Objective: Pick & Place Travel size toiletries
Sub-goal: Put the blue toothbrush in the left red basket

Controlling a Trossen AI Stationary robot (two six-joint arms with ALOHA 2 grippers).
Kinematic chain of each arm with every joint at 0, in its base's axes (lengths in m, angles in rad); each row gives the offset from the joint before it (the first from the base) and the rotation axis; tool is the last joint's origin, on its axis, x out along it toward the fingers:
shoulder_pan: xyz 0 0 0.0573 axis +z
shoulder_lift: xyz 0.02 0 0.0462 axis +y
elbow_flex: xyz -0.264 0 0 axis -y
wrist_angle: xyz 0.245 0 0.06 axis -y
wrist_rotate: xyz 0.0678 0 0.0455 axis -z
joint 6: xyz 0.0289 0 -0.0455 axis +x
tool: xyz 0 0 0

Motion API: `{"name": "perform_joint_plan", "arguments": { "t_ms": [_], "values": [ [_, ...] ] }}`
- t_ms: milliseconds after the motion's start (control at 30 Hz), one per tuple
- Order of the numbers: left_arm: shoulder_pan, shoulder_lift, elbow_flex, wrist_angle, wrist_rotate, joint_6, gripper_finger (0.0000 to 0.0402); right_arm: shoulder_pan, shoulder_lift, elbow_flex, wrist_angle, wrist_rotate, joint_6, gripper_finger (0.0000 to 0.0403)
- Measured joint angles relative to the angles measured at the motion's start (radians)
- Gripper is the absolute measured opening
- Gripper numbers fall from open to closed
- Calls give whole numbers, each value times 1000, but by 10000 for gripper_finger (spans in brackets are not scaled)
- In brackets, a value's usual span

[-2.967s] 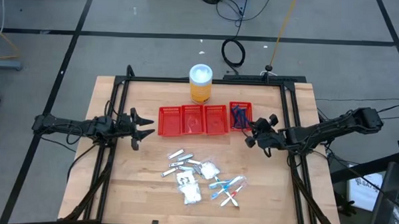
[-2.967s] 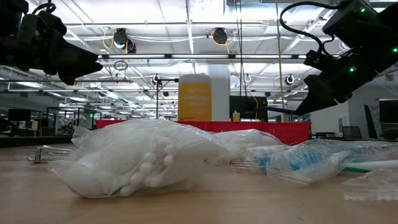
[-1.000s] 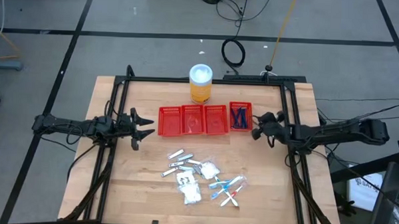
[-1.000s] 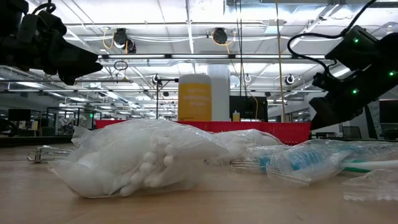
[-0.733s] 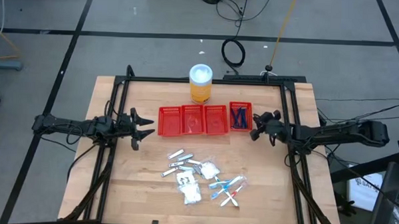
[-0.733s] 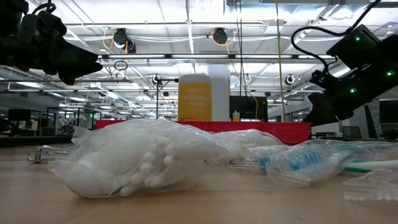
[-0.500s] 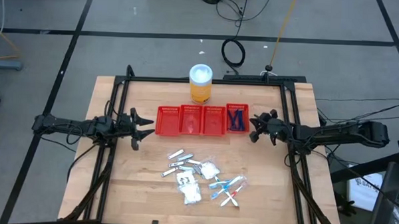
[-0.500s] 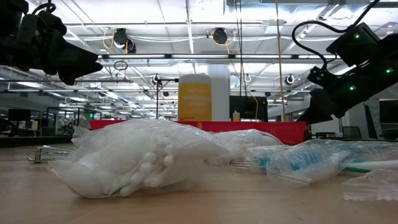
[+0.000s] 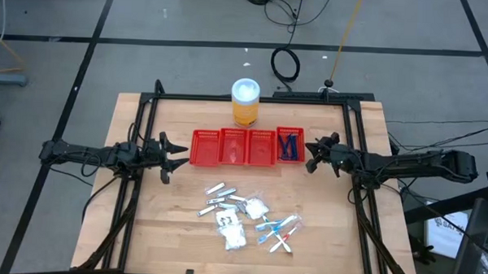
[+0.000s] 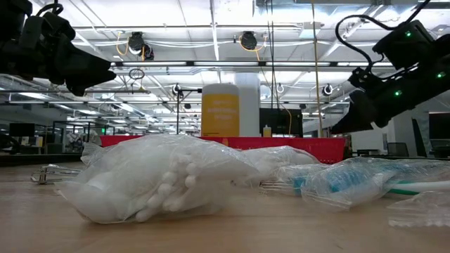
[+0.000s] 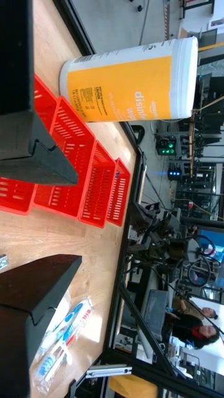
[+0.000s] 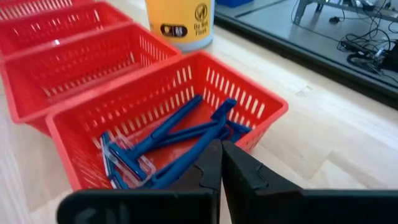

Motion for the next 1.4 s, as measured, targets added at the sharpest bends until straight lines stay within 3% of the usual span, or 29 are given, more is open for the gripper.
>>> {"name": "perform_joint_plan", "arguments": {
  "t_ms": [300,500,767,900,1000,1133,1300,1400],
  "values": [
    [0,0,0,0,0,0,186,63,-88,0,27,-29,13,1],
    [0,0,0,0,0,0,186,197,-103,0,90,-31,-83,1],
    [0,0,0,0,0,0,186,413,-83,0,156,-193,-80,1],
    [0,0,0,0,0,0,186,523,-33,0,193,-201,-78,6],
    [0,0,0,0,0,0,186,595,17,1,227,-183,-52,28],
    [0,0,0,0,0,0,186,679,100,40,235,-183,-5,87],
    [0,0,0,0,0,0,186,747,265,95,232,-180,9,163],
    [0,0,0,0,0,0,186,768,381,142,232,-180,9,179]
  ]
}}
